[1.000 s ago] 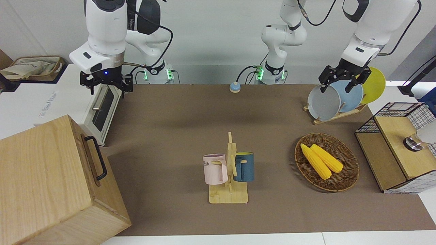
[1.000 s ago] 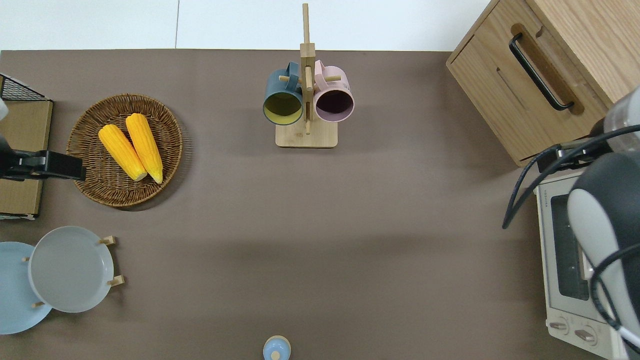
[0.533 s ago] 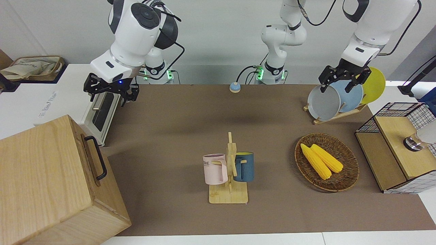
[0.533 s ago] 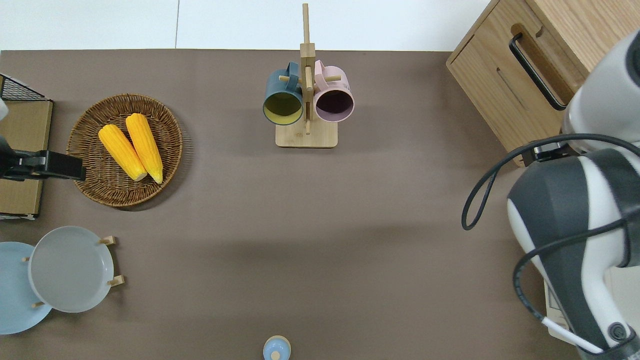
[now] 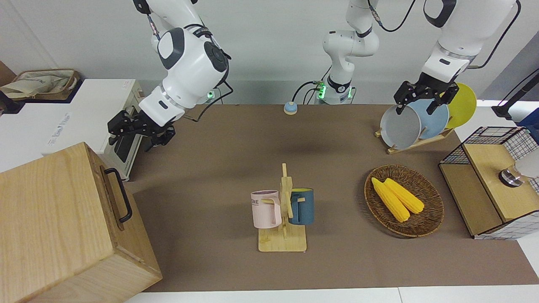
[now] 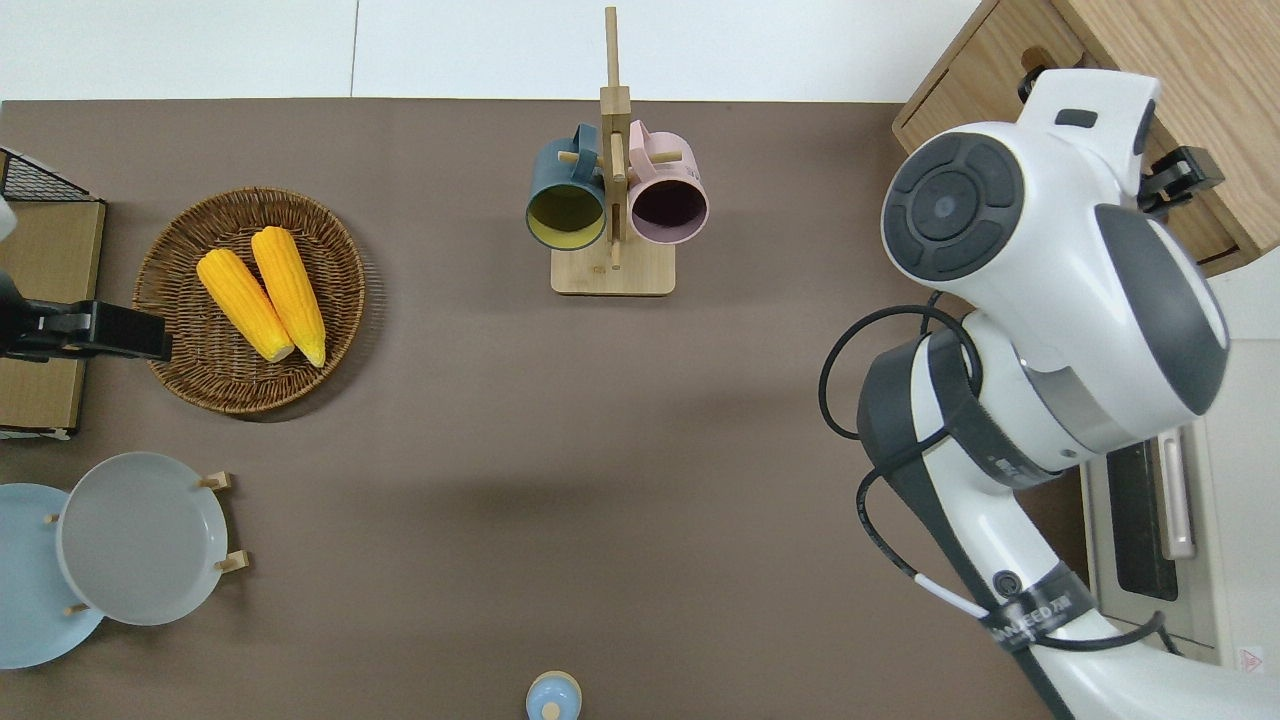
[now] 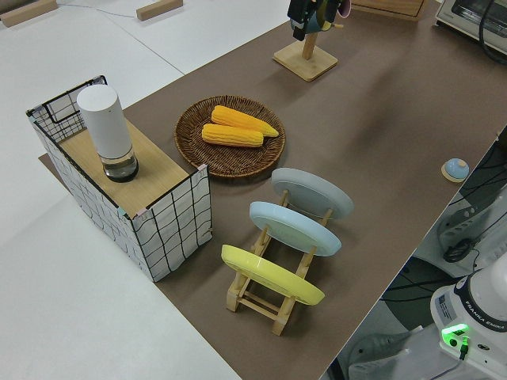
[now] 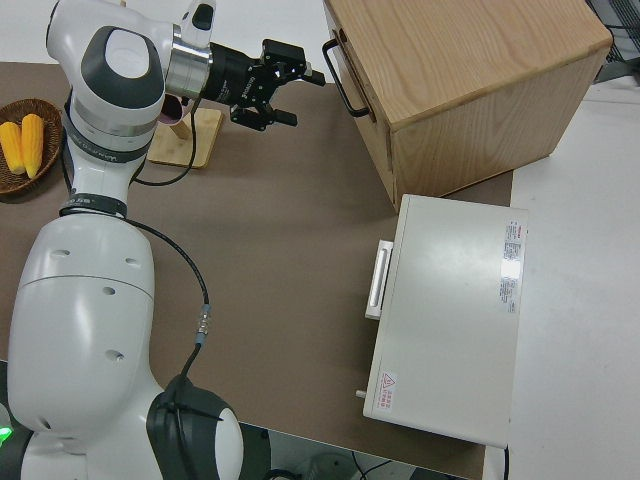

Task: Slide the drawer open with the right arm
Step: 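Raise the right arm and reach the right gripper toward the black drawer handle, then close the right gripper on the black bar handle of the wooden drawer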

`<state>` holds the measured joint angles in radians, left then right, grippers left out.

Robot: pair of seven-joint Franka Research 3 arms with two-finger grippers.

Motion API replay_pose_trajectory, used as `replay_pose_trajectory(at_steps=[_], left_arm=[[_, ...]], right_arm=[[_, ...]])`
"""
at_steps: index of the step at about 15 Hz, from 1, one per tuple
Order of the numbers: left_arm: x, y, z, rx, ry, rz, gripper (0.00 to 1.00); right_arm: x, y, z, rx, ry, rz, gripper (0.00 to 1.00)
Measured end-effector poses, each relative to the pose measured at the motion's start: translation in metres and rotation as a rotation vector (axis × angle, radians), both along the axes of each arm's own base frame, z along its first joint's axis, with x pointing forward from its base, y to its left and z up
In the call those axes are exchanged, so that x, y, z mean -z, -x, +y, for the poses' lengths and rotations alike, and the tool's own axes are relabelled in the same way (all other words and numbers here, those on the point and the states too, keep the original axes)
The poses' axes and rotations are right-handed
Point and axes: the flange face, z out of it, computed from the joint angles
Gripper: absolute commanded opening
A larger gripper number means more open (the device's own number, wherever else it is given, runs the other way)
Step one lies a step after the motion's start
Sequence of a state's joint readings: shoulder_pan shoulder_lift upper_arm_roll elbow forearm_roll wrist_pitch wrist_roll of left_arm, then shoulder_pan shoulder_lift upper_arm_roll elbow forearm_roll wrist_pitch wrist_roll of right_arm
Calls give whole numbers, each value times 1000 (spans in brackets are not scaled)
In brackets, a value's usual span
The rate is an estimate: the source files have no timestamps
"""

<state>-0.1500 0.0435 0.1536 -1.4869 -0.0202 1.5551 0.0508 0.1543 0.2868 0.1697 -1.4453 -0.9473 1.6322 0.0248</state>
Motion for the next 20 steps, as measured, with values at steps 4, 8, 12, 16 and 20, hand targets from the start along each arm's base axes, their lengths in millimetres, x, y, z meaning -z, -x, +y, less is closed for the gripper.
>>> replay_pose_trajectory(at_steps=[4, 8, 12, 16, 20], left_arm=[[0, 0, 0, 0, 0, 0, 998], [0, 0, 0, 0, 0, 0, 995], [0, 0, 0, 0, 0, 0, 998], [0, 0, 0, 0, 0, 0, 995], [0, 0, 0, 0, 0, 0, 995]], right_arm=[[24, -10, 21, -77, 129, -16, 985], [58, -15, 38, -102, 243, -56, 985], [96, -22, 37, -107, 340, -98, 985], [112, -32, 34, -141, 445, -141, 985], [133, -41, 33, -171, 524, -179, 983]])
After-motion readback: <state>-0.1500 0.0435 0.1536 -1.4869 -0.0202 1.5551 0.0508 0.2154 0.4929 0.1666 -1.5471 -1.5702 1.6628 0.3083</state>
